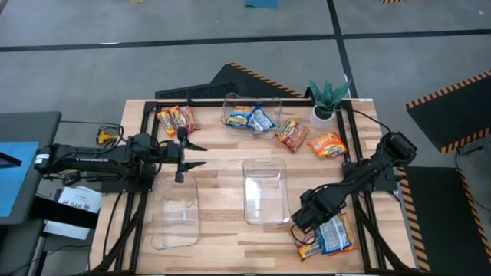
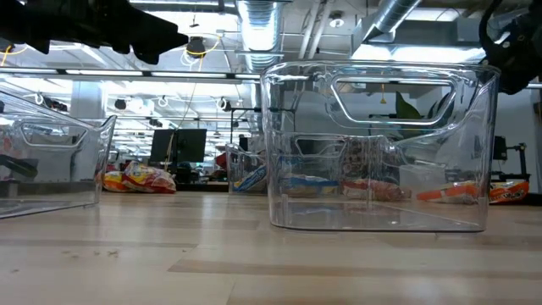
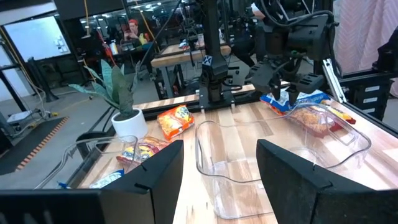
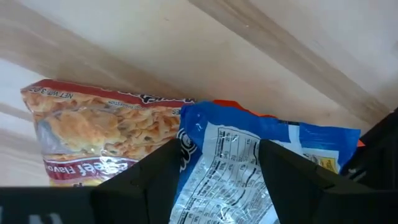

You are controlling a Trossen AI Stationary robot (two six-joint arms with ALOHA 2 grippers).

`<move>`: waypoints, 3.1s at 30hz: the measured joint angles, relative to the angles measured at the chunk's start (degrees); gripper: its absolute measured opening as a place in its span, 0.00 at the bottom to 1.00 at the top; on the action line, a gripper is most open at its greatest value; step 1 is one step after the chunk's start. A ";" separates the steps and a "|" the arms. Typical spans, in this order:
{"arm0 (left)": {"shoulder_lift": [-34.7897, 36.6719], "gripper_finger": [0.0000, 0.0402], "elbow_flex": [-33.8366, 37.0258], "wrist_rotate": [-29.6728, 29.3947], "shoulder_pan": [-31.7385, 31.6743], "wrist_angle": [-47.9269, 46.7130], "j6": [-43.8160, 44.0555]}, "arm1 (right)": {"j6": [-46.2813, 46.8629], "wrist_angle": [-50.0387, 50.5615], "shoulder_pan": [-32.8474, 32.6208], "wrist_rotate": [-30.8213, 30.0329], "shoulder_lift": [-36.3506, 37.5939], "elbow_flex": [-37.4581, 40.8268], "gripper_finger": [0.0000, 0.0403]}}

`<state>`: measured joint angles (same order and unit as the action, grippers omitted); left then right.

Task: Sort Maruchan noodles
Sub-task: Put the blue noodle pack into the top transparent bin, then put the top left red noodle pack into the right transparent bin

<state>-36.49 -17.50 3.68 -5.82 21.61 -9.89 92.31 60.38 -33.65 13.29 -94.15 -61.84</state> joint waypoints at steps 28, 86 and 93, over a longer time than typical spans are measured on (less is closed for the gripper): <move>0.00 0.48 0.00 -0.02 0.00 -0.30 -1.45 | -14.31 11.97 1.65 -8.12 0.62 -9.76 0.02; 0.24 0.48 -0.02 -14.21 0.00 -4.21 1.59 | -84.87 -13.76 55.43 -43.69 -10.31 -29.27 0.19; 0.24 0.48 -0.02 -14.21 0.00 -4.20 1.57 | -84.83 -13.55 54.97 -43.38 -4.50 -29.29 0.37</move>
<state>-36.25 -17.52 -10.52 -5.82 17.41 -8.32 7.49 46.83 21.32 -30.09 -98.65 -91.13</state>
